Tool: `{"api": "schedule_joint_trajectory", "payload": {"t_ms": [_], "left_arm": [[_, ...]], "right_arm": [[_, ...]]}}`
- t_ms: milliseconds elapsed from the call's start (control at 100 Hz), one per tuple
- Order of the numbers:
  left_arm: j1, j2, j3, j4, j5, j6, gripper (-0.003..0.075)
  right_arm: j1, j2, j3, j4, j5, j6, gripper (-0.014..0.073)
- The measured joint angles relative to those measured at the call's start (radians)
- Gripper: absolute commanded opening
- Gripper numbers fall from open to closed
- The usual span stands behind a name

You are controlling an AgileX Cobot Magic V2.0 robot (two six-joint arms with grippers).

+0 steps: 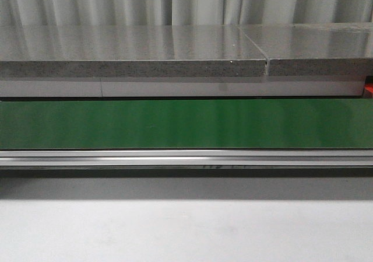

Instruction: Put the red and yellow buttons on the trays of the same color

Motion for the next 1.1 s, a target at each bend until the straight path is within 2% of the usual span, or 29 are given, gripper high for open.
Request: {"api": "schedule_joint_trajectory", "payload": {"t_ms": [80, 140, 1100], "left_arm": [[0.000, 0.000, 0.000, 0.000, 0.000, 0.000, -0.0019], [0.000, 0.000, 0.000, 0.000, 0.000, 0.000, -0.0019], [0.000, 0.000, 0.000, 0.000, -0.012, 0.002, -0.0006]], "right_arm": [[0.000, -0.029, 0.008, 0.000, 0.002, 0.000, -0.0007], [0.000, -0.040, 0.011, 0.000, 0.004, 0.000, -0.0074], [0.000, -0.045, 0.011, 0.000, 0.008, 0.000, -0.0068]]}}
